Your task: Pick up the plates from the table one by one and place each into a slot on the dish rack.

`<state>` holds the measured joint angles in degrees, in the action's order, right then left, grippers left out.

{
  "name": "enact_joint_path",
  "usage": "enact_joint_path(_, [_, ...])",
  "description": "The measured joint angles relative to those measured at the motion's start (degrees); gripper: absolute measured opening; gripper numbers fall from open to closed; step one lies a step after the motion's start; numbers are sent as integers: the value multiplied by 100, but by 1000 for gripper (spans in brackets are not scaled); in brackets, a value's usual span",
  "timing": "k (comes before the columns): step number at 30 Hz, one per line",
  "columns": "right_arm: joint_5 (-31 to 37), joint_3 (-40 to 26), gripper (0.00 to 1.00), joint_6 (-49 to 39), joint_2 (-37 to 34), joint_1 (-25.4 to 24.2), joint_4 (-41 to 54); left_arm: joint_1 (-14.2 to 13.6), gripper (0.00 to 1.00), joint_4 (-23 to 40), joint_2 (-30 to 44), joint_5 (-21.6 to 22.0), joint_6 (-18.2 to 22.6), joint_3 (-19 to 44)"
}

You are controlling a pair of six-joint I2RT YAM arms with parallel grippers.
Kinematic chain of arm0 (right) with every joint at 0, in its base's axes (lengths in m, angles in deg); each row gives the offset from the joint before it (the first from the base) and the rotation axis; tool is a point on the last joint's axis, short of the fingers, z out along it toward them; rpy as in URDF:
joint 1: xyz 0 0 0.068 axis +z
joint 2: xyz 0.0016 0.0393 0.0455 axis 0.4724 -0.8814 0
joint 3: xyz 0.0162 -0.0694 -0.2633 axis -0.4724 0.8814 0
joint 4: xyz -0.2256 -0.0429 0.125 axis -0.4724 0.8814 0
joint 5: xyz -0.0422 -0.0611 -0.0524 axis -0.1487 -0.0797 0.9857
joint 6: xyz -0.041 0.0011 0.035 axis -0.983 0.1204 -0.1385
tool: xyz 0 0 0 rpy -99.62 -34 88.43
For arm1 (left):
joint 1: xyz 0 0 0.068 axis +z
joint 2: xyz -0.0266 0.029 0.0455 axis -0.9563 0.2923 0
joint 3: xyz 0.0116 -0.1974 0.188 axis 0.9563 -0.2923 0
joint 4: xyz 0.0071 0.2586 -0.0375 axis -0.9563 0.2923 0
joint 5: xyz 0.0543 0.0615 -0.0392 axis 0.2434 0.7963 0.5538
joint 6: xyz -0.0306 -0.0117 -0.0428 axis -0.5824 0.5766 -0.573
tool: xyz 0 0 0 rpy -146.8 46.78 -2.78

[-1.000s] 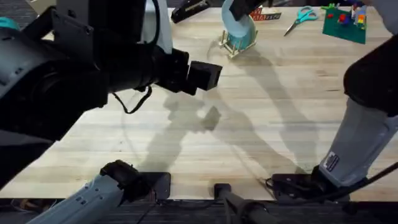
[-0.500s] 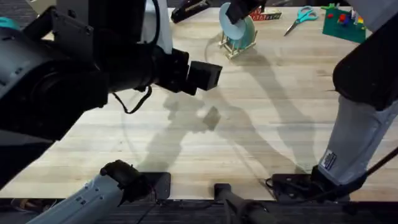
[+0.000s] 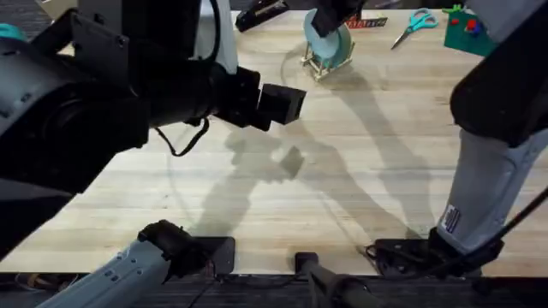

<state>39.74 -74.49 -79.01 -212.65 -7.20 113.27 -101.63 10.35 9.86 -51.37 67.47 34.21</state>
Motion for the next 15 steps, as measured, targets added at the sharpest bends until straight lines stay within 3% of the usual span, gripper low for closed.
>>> enact_joint_path(15, [2,0,30,110,-196,4,11,0,993,0,1,0,0,0])
